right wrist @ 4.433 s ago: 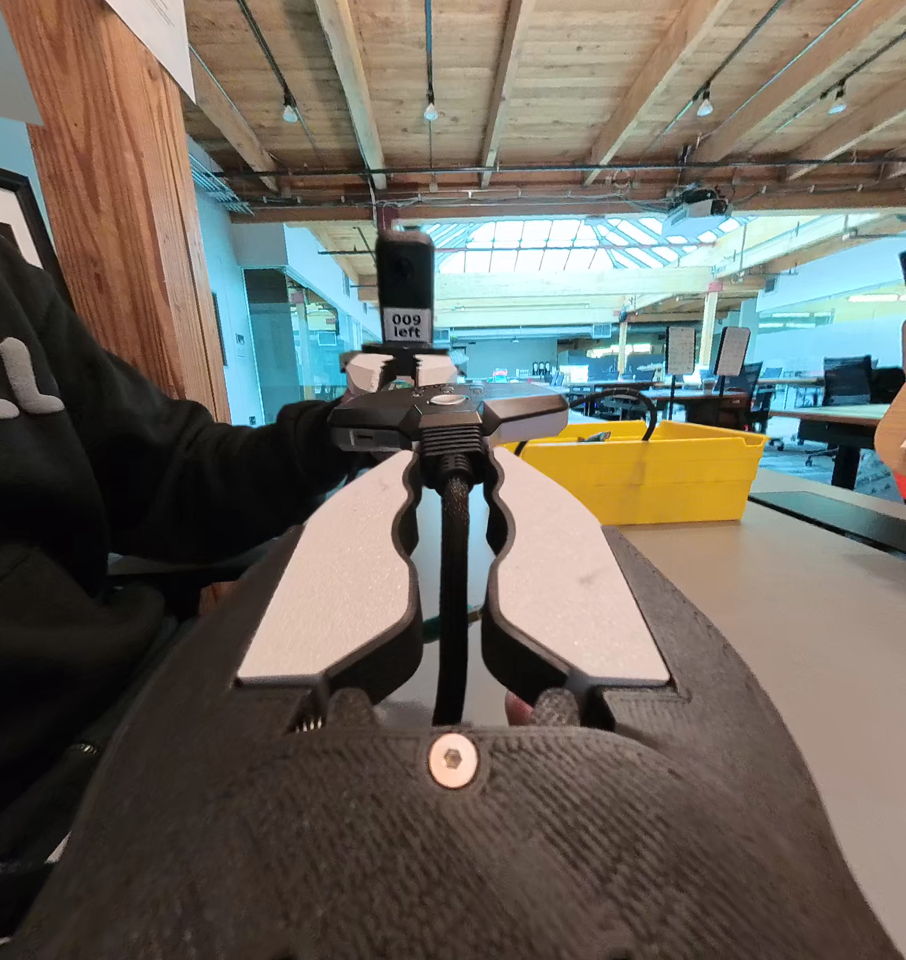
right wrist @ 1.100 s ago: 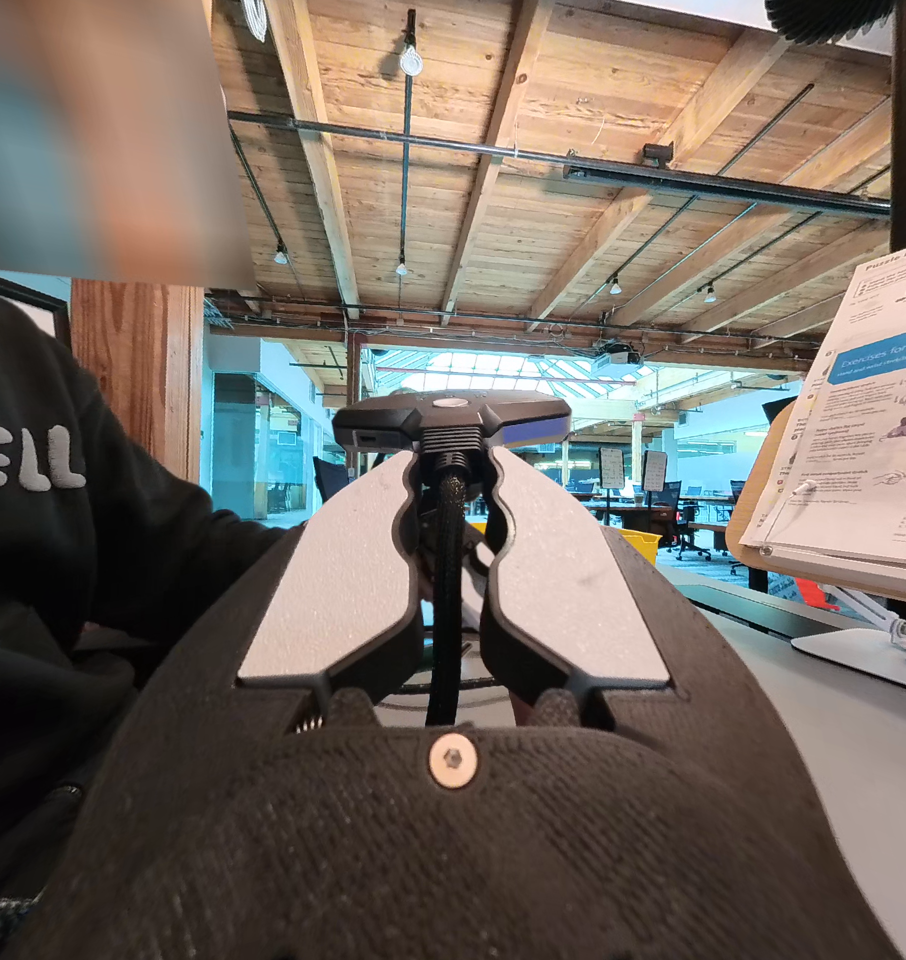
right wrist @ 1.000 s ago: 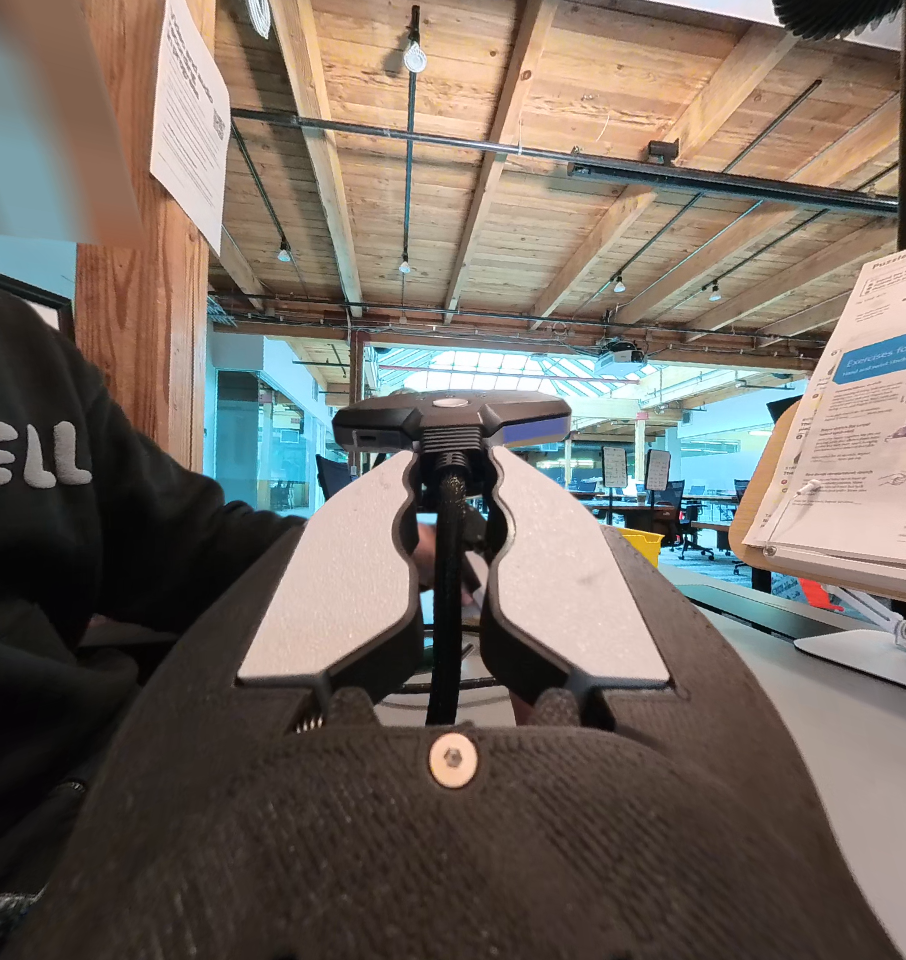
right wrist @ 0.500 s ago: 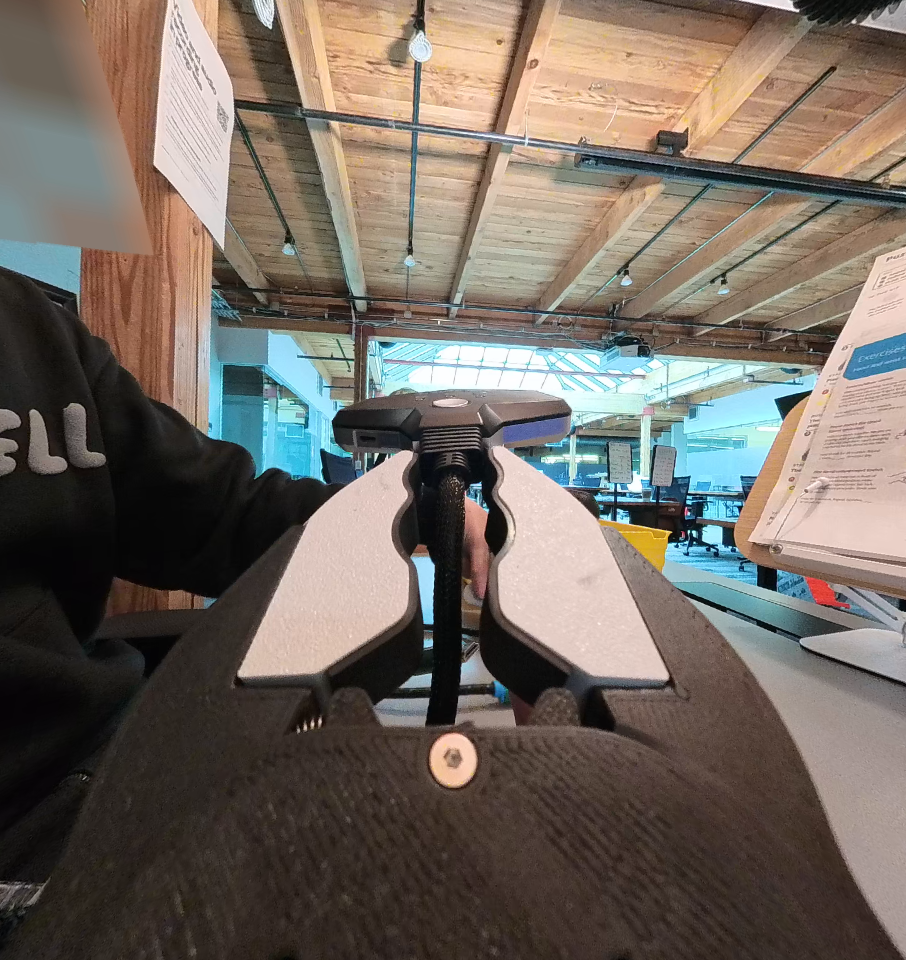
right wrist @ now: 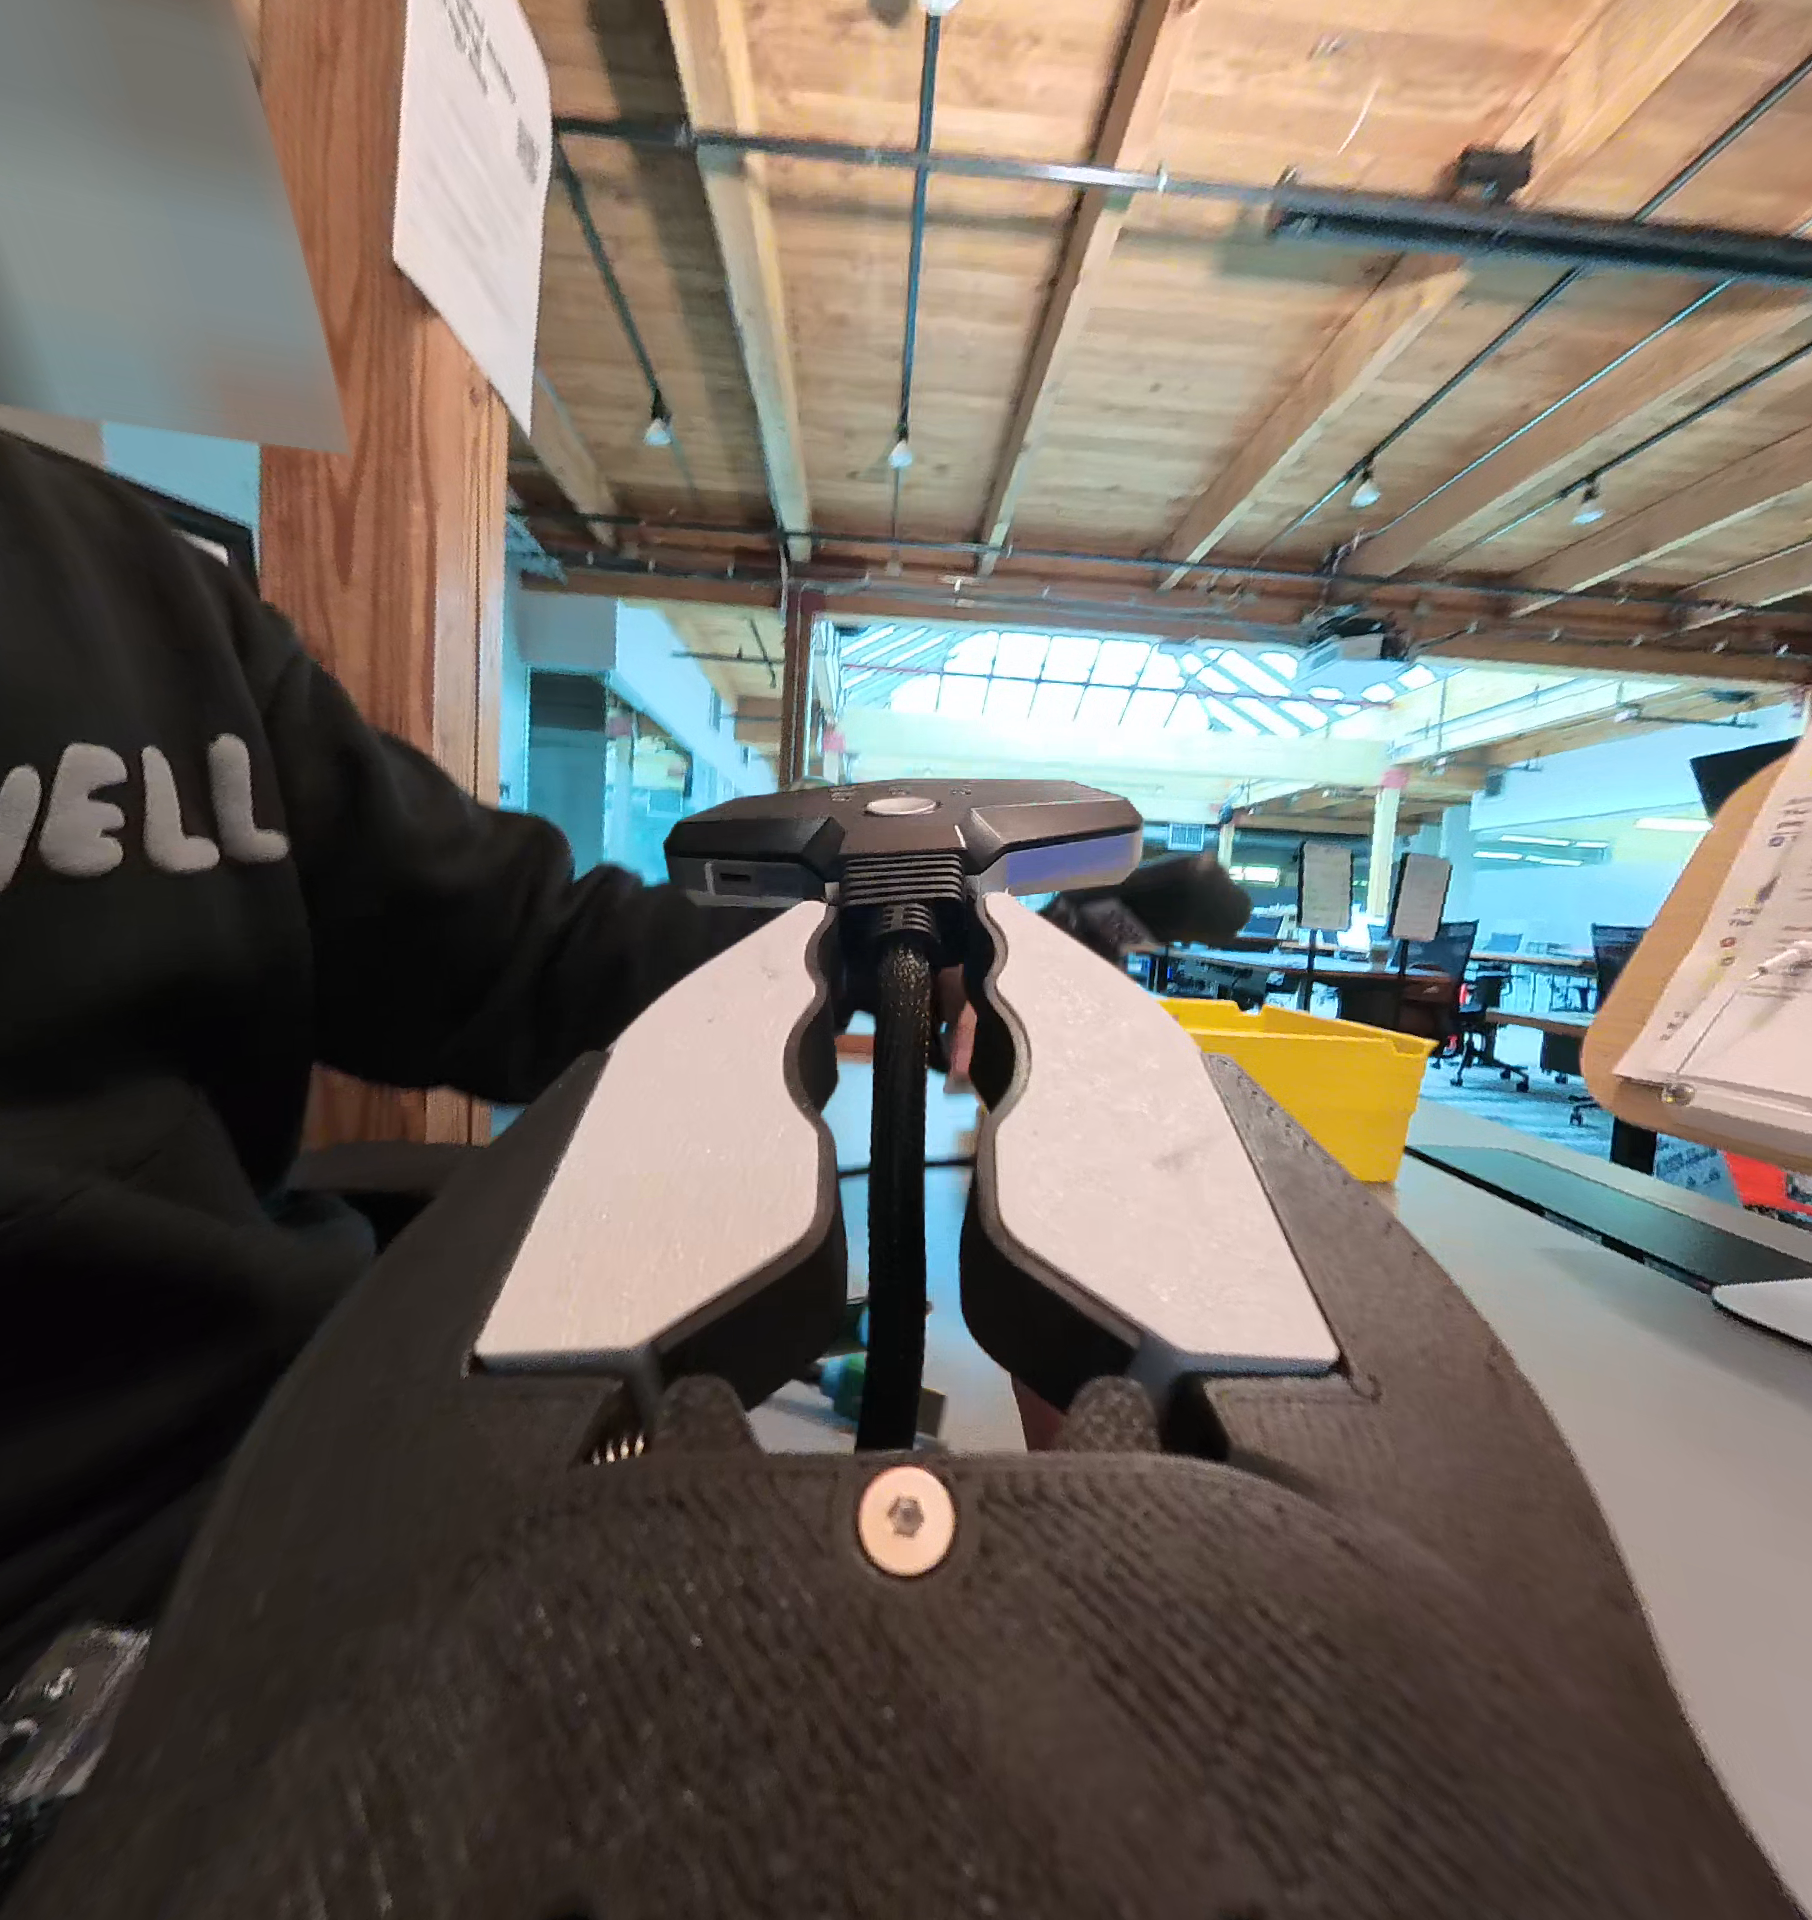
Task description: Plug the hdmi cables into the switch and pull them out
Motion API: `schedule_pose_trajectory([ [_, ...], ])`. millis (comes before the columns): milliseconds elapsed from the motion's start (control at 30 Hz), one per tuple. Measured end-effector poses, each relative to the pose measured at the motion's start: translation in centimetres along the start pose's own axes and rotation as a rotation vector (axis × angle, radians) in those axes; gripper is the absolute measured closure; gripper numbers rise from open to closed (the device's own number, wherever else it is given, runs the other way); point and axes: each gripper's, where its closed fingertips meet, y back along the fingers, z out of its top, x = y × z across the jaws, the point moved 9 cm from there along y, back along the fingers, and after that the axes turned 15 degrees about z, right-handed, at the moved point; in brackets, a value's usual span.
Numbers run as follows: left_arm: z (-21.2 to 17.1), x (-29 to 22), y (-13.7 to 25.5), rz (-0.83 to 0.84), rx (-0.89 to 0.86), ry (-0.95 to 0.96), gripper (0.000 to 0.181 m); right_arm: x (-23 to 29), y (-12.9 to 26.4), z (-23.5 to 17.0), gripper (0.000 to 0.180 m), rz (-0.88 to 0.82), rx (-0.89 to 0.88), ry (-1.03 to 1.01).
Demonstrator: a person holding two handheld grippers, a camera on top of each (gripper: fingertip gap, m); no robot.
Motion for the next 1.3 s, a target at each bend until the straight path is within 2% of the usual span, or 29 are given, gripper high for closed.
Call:
schedule_pose_trajectory([
  [267,2.9,-1.5,3.2,-0.206,-0.156,-0.021,0.17,0.2,-0.3,-0.1,0.158,0.043,0.013,-0.005],
  [400,3.8,-0.9,4.4,-0.074,-0.027,-0.063,0.17,0.4,-0.8,-0.5,0.157,0.097,0.046,-0.019],
  [500,5.5,-1.4,7.0,-0.019,-0.039,-0.121,0.17,0.4,-0.9,-0.8,0.158,0.097,0.083,-0.034],
  [567,6.6,-2.4,8.3,-0.047,-0.032,-0.163,0.17,0.3,-1.1,-1.0,0.158,0.107,0.092,-0.041],
  [700,8.0,-4.8,7.4,-0.102,0.103,-0.221,0.17,0.3,-1.1,-1.0,0.158,0.116,0.097,-0.045],
  [800,8.9,-5.8,7.5,-0.016,0.153,-0.303,0.17,0.4,-1.0,-0.9,0.158,0.111,0.094,-0.032],
  [867,9.6,-5.9,9.9,0.097,0.139,-0.345,0.17,0.4,-0.8,-0.9,0.158,0.097,0.092,-0.031],
  [1000,10.4,-7.1,18.2,0.345,0.039,-0.373,0.17,0.3,-0.8,-0.9,0.157,0.07,0.111,-0.015],
  [1100,10.1,-10.0,24.1,0.422,-0.078,-0.408,0.171,0.0,-0.6,-1.0,0.158,0.028,0.134,-0.006],
  [1200,9.4,-13.6,27.4,0.34,-0.162,-0.442,0.17,-0.3,-0.5,-1.1,0.158,-0.007,0.147,-0.004],
  [1300,9.0,-16.1,26.1,0.156,-0.108,-0.464,0.17,-0.4,-0.5,-1.2,0.158,-0.019,0.158,-0.003],
])
